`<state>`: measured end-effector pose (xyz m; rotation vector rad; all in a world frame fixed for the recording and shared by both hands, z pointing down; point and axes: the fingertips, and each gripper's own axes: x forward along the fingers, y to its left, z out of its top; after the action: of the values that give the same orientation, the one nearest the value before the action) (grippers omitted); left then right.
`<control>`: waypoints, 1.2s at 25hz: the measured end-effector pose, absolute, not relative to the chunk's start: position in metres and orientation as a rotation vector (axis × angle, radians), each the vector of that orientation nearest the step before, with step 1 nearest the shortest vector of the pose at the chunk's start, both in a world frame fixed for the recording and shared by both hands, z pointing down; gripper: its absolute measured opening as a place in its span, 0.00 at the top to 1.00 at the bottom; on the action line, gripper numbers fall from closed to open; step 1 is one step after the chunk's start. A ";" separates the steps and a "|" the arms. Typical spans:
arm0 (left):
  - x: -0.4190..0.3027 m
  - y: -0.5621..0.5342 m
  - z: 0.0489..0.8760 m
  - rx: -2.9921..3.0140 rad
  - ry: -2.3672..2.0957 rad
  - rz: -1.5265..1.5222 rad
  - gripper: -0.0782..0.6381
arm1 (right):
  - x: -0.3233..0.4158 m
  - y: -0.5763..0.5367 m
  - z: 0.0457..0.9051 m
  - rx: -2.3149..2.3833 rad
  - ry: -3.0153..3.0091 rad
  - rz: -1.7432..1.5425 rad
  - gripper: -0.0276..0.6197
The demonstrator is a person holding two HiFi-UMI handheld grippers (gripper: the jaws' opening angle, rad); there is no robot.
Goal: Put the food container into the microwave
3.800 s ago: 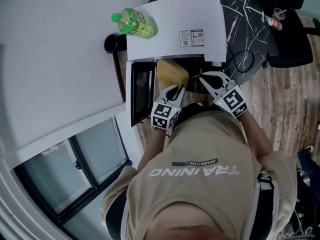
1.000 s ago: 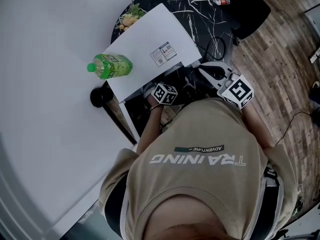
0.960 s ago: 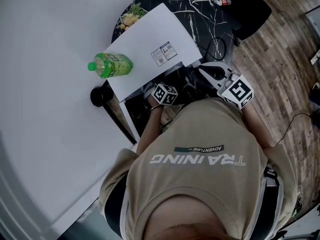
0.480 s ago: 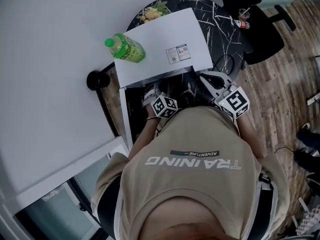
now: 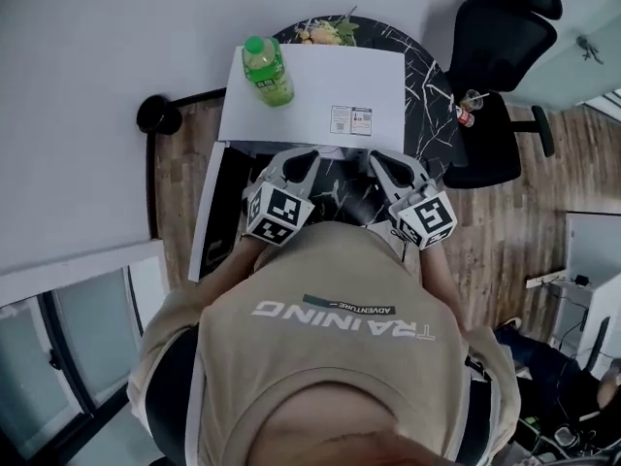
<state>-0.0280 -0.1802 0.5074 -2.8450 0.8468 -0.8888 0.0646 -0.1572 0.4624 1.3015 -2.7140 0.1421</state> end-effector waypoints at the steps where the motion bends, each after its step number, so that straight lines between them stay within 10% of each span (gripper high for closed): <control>1: -0.026 -0.184 0.492 -2.844 0.856 -0.838 0.88 | 0.063 -0.161 0.456 1.293 -2.717 0.129 0.94; 30: -0.013 -0.297 0.260 -2.726 1.131 -0.106 0.88 | 0.081 -0.269 0.258 1.687 -2.548 -0.169 0.94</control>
<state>-0.0130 -0.2970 0.2597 -2.7263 1.1307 -0.1061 0.0814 -0.2693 0.2578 1.6869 -2.5484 -0.1694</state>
